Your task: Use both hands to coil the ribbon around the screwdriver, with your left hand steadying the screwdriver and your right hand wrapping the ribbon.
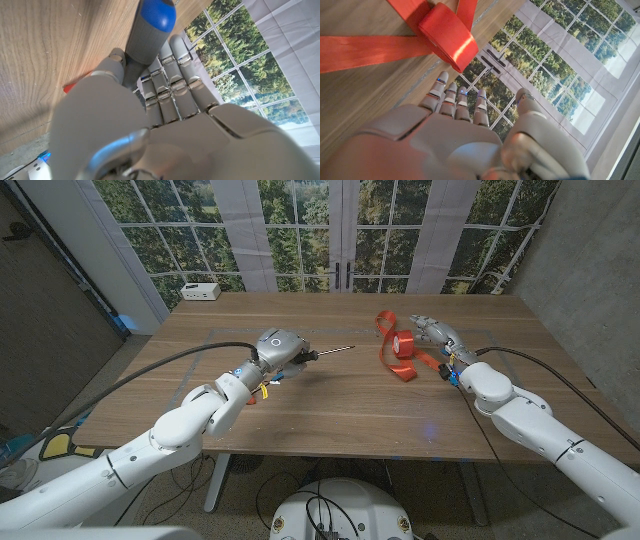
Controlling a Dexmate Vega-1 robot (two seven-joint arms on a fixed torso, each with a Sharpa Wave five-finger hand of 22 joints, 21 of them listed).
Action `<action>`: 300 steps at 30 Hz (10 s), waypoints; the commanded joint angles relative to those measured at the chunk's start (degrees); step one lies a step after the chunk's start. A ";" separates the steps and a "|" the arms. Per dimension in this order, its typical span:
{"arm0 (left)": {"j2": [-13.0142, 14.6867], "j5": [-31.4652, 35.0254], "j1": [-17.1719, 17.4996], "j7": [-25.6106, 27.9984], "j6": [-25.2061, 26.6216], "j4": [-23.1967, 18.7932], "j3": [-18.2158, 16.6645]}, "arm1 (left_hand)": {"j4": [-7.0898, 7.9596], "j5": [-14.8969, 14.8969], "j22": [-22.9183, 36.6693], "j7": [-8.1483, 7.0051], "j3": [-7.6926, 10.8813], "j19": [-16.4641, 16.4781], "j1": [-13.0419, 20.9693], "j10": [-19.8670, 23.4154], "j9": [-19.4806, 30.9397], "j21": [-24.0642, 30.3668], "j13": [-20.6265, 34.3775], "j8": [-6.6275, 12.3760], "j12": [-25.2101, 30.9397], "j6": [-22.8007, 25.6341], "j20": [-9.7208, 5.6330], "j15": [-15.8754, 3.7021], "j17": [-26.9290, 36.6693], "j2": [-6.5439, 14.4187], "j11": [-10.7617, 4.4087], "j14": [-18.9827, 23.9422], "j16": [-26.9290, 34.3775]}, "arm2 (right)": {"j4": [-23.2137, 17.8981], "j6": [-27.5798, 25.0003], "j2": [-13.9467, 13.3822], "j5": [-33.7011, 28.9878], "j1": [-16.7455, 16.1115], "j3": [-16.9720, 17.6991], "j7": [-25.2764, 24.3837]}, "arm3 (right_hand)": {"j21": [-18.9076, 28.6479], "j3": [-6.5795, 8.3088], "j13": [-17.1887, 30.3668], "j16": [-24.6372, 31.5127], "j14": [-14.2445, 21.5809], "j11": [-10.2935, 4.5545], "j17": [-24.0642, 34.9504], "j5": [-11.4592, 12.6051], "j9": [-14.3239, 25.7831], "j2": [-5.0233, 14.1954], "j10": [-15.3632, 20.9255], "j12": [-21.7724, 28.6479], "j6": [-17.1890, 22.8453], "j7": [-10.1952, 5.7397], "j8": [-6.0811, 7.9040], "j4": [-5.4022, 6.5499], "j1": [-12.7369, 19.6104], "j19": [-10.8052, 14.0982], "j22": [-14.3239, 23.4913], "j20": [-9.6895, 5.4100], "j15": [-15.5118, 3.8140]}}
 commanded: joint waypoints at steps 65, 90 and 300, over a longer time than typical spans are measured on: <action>4.16 -6.25 5.98 6.48 -1.14 0.36 -6.09 | 0.39 2.02 -1.91 -1.51 -1.71 -1.81 8.40 5.04 3.10 4.98 3.60 1.10 0.74 0.59 -3.32 -11.19 3.29 7.49 -5.08 9.83 -1.72 | -9.75 -73.28 7.02 -28.84 30.32 -36.59 -7.75 | -0.32 -4.96 0.59 1.71 7.38 -2.24 0.43 -0.01 0.53 -7.65 6.18 1.10 5.11 0.85 1.76 0.11 3.33 10.09 0.28 0.04 -3.23; 4.01 -7.15 5.11 6.23 -1.49 0.87 -5.34 | 0.47 2.27 -2.67 -1.47 -1.96 -2.31 8.59 5.14 3.09 6.34 3.90 1.18 0.34 0.58 -3.37 -11.18 4.19 7.56 -5.01 10.03 -2.32 | -2.87 -78.19 9.02 -25.47 37.94 -43.84 -4.38 | -0.42 -5.68 0.61 2.48 9.69 -2.80 0.47 0.43 0.54 -7.46 8.92 1.69 7.46 0.92 2.01 0.13 3.55 12.01 0.30 -0.19 -4.28; -11.06 -19.65 -23.24 -0.27 -11.80 19.96 7.27 | 0.92 2.65 -4.39 -1.28 -1.58 -4.70 8.61 5.88 3.42 11.40 7.38 0.74 -1.84 0.58 -2.89 -11.06 10.27 7.30 -4.41 11.76 -5.81 | -34.03 -48.52 20.51 -95.76 8.30 -22.32 18.41 | 1.34 2.54 12.33 18.49 48.78 -8.34 19.37 -0.59 6.01 2.83 49.53 30.75 45.89 0.72 18.99 1.05 30.68 26.11 0.89 -5.94 -14.94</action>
